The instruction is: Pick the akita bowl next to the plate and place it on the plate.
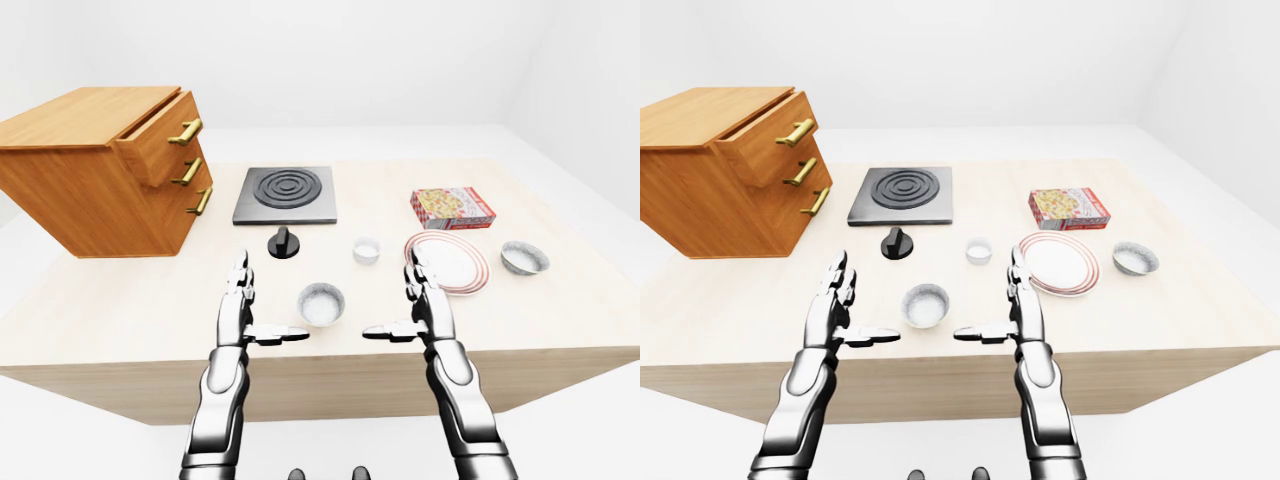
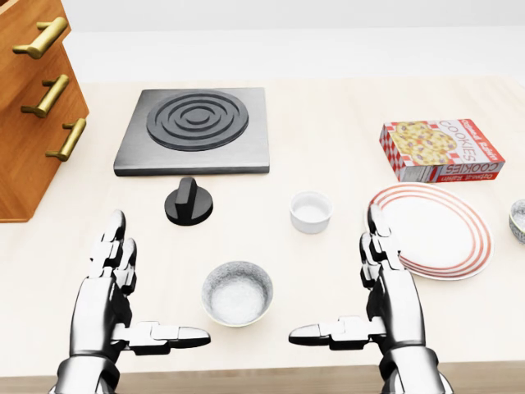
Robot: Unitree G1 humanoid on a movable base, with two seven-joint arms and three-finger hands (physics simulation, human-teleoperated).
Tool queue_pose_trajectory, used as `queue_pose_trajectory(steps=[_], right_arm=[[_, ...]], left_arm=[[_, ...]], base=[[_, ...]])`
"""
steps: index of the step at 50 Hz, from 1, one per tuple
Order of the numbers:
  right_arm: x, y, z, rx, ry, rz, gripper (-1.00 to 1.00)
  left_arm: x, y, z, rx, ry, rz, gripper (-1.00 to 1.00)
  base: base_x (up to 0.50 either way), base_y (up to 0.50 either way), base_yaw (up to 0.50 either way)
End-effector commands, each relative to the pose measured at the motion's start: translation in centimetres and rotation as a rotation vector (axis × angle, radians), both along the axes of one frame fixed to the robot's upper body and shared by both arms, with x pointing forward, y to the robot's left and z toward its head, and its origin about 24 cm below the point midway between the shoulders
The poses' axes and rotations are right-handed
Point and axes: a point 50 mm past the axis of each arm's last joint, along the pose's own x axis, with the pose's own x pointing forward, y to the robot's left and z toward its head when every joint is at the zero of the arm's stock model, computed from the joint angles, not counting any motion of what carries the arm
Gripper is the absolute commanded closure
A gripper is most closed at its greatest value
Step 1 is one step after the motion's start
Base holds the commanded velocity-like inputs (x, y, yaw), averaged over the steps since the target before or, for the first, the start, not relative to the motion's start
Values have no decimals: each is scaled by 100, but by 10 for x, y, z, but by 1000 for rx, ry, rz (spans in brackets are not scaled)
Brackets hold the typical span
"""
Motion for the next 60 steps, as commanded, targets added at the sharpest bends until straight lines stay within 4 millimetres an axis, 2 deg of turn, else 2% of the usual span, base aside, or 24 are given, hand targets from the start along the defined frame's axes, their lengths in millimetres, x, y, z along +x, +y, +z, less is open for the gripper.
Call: queue_pose_trajectory(steps=[1,24,38,60], right_arm=[[-2,-7,-1,8,12,17,-100],[-7,-6,8,67,10,53,-100],[-5,-8,17,94,-30,49,-100],[-3,-9,18,104,-34,47,-100]], left_arm=[[-1,7,1,9,-6,10,-100],[-2,5,2,15,-3,1,-100],[-2,4,0,18,4,-6,-100],[-2,3,-1,22,17,-8,-100]], base=[[0,0,0],[0,-1,0],[0,-45,0],[0,-50,0]])
